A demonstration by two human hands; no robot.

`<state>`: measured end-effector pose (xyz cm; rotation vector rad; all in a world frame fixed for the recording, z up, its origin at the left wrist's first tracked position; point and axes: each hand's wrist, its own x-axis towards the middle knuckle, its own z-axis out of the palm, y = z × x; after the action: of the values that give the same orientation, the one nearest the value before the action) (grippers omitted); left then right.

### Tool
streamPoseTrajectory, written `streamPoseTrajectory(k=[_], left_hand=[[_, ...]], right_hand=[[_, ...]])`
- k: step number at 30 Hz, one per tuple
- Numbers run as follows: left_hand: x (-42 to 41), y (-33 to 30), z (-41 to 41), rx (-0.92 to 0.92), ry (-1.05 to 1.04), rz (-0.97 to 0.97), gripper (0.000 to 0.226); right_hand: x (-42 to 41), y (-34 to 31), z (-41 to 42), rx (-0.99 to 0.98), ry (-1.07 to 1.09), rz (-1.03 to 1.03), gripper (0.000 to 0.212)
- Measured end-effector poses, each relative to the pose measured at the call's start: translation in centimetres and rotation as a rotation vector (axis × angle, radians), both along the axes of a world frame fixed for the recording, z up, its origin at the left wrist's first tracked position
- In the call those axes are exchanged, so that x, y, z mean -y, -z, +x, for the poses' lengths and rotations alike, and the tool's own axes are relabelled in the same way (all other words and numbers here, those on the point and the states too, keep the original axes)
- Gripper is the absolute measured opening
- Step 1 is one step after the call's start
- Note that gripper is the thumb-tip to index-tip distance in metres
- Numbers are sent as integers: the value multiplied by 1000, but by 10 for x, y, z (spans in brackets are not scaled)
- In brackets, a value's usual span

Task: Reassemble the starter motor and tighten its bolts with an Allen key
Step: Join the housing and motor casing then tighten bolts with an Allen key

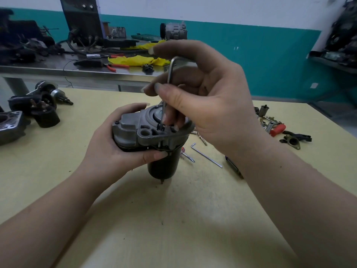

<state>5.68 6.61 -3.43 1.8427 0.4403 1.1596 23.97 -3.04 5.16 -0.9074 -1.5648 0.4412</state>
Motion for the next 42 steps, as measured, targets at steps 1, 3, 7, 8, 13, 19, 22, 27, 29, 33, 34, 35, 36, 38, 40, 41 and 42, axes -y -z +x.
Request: streamPoseTrajectory(k=[1,3,7,8,13,19,22,27,29,33,34,35,36,38,40,41,42], left_hand=[[-1,0,0,3,4,-6,88],[-2,1,0,9,16,-14,88],[-3,2,1,2,17,8,86],[-2,1,1,3,19,15,85],[0,0,1,-9,11,14,83],[1,0,1,-35,3,12,88],[1,-2,1,-19,21,2,85],[1,-2,1,-29,11,5,91],[1,-3,1,-28,5,-5,89],[2,-3,1,-25,17,-20,81],[1,-3,2,-23,19,-18,81],[1,-2,2,-20,21,-17,81],[1,-2,2,-17,23,-14,81],[0,-1,3,-15,27,-6,84],[-1,0,2,-17,29,0,88],[-1,0,2,-11,33,-1,87],[-1,0,2,-3,38,-1,84]], right_hand=[[-1,2,-3,-42,-16,-1,46],[-4,7,-8,-87,-25,11,52],[-9,14,-13,-64,32,119,57],[-9,15,-14,-63,45,149,59],[-4,9,-11,10,40,157,50],[2,-6,-8,-18,-4,17,37],[-1,-9,-13,-30,44,9,14],[-1,-8,-13,-20,93,-12,23],[0,-12,-12,3,43,-61,32],[1,-18,-7,63,-7,-171,24],[2,-19,-5,103,5,-188,21],[2,-19,-4,124,15,-201,19],[2,-18,-3,118,15,-212,17],[4,-18,-1,69,16,-216,13],[5,-17,-1,41,48,-189,8],[5,-16,-1,35,67,-168,5],[5,-14,-1,21,80,-149,3]])
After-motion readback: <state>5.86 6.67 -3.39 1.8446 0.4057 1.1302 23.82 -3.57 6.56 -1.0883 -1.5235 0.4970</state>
